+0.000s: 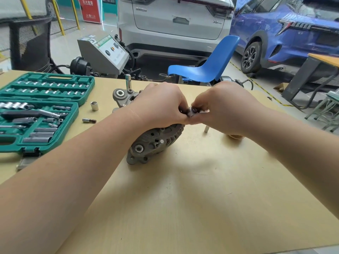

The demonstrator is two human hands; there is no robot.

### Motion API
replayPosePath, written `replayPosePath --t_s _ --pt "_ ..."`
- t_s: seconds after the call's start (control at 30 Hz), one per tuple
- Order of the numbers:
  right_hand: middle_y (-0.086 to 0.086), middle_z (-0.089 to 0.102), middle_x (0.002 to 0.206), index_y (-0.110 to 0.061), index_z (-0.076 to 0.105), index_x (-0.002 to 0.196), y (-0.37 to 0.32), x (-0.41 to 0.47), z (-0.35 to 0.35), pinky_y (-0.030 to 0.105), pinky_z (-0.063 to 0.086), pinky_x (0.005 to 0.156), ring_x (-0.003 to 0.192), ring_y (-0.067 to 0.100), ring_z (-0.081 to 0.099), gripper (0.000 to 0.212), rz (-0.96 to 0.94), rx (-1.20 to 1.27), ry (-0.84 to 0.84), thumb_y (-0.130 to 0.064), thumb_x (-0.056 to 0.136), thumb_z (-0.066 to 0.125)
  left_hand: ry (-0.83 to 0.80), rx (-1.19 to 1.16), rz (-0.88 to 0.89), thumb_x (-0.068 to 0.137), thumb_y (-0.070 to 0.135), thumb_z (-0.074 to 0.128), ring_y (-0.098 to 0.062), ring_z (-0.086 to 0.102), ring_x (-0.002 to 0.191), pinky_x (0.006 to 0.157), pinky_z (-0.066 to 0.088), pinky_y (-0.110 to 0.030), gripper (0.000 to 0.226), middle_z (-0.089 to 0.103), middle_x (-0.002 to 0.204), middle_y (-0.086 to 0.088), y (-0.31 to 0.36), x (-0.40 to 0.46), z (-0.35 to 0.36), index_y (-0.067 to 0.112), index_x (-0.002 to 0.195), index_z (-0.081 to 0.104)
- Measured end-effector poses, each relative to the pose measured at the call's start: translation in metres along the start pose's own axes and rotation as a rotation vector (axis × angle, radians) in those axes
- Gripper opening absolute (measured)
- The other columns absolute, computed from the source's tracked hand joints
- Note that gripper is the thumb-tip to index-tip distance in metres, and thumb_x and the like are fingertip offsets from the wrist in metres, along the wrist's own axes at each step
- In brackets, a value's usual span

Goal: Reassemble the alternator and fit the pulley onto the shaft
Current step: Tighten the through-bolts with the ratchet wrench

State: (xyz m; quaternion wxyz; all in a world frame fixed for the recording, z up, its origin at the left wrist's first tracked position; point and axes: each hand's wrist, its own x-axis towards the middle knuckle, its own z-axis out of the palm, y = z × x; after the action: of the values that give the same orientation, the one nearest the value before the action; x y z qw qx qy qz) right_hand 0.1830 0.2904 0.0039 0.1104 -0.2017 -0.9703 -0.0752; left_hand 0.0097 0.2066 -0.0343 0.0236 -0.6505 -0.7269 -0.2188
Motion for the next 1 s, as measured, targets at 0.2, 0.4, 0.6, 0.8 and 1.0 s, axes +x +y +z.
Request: replayPosePath --t_s 0.2,0.4,0.6,0.8,1.0 --pt "-0.001 0.070 0.067 -0.022 0.077 0.078 -0.004 -0.006 0.006 0.038 0.054 0.064 0.070 0.023 0.063 0.048 0.119 0.109 0.017 -0.069 0.084 0.065 -0.019 0.004 -0.001 0.091 0.062 0.073 -0.009 0.063 0.081 0.069 0.035 -0.031 0.027 0.077 0.082 0.013 0.000 0.001 -0.001 0.039 0.095 0.086" --pt "-0.008 0.075 0.103 -0.026 0.077 0.114 0.003 -0.008 0.010 0.041 0.049 0.095 0.103 0.023 0.064 0.017 -0.161 -0.011 0.044 -0.028 0.098 0.072 -0.013 -0.002 0.010 0.090 0.067 0.069 -0.009 0.060 0.080 0.078 0.041 -0.038 0.035 0.075 0.077 0.009 -0.001 0.001 0.001 0.038 0.096 0.087" --pt "-0.007 0.072 0.070 -0.025 0.081 0.084 -0.002 -0.006 0.013 0.036 0.056 0.057 0.066 0.019 0.068 0.034 0.259 0.445 0.017 -0.059 0.082 0.079 -0.008 0.012 -0.007 0.090 0.065 0.071 -0.005 0.062 0.079 0.073 0.044 -0.034 0.032 0.078 0.083 0.012 -0.002 0.003 0.001 0.037 0.096 0.087" --pt "-0.008 0.070 0.073 -0.027 0.076 0.096 -0.005 -0.022 0.025 0.045 0.058 0.070 0.074 0.018 0.065 0.032 0.206 0.301 0.030 -0.055 0.095 0.061 -0.010 -0.011 0.007 0.089 0.062 0.073 -0.002 0.057 0.077 0.065 0.028 -0.021 0.027 0.074 0.077 0.014 -0.002 0.003 0.001 0.040 0.095 0.086" --pt "-0.006 0.075 0.070 -0.027 0.079 0.087 0.005 -0.018 0.021 0.043 0.065 0.065 0.062 0.015 0.072 0.030 0.362 0.549 0.021 -0.055 0.079 0.082 0.014 -0.013 0.019 0.092 0.061 0.070 -0.002 0.057 0.075 0.063 0.026 -0.019 0.028 0.076 0.079 0.013 -0.001 0.002 0.002 0.039 0.096 0.086"
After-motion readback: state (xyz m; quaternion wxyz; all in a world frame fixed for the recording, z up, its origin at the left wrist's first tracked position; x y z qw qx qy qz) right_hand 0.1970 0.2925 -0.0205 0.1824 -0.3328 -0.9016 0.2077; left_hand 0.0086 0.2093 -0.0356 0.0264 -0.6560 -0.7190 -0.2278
